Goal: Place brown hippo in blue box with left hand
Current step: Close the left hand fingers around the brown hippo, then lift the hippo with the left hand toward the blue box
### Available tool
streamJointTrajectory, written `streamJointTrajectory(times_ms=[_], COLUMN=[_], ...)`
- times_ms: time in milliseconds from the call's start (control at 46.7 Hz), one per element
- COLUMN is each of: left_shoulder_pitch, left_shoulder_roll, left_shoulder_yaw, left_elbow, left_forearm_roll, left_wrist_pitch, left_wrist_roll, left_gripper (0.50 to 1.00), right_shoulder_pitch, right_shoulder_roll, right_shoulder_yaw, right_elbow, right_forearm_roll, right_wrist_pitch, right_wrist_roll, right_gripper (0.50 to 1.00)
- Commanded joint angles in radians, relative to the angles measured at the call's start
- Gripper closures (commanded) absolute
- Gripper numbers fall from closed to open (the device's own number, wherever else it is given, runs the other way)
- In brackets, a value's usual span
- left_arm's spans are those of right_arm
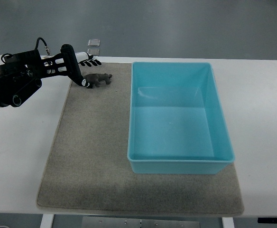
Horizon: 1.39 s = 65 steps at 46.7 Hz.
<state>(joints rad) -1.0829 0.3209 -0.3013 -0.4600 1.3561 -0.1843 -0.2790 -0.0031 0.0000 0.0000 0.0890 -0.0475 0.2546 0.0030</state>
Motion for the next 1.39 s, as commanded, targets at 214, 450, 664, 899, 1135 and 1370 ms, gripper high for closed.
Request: streamJointTrajectory(times_ms=[214,450,664,899,1135,1370], left_shoulder_pitch=[0.0,0.0,0.001,0.001,0.001,0.0], left_shoulder_roll=[0.0,0.0,0.001,0.0,0.001,0.007], left_shoulder_yaw=[0.001,0.017,0.017,0.017,0.019,0.017], left_elbow=[-0.011,-0.012,-0.012,-0.017,-0.017,-0.019], left_forearm_roll=[0.0,0.0,0.0,0.0,0.001,-0.002], left_wrist_pitch=[-0.011,-0.011,-0.011,-0.011,-0.009,-0.009], left_wrist_roll=[-0.002,0.0,0.0,-0.002,-0.002,-0.003], left_gripper=[0.791,0.789,0.863,1.0,1.0,1.0], right_shoulder_pitch=[0.0,0.0,0.0,0.0,0.0,0.0], right_shoulder_roll=[0.0,0.0,0.0,0.0,0.0,0.0], right_shoulder_yaw=[0.0,0.0,0.0,0.0,0.0,0.0], right_elbow=[0.0,0.0,0.0,0.0,0.0,0.0], right_forearm_roll=[0.0,0.0,0.0,0.0,0.0,0.0], right_wrist_pitch=[0.0,0.0,0.0,0.0,0.0,0.0], right_wrist_roll=[0.0,0.0,0.0,0.0,0.0,0.0], right_gripper=[0.564,0.564,0.564,0.564,0.564,0.564])
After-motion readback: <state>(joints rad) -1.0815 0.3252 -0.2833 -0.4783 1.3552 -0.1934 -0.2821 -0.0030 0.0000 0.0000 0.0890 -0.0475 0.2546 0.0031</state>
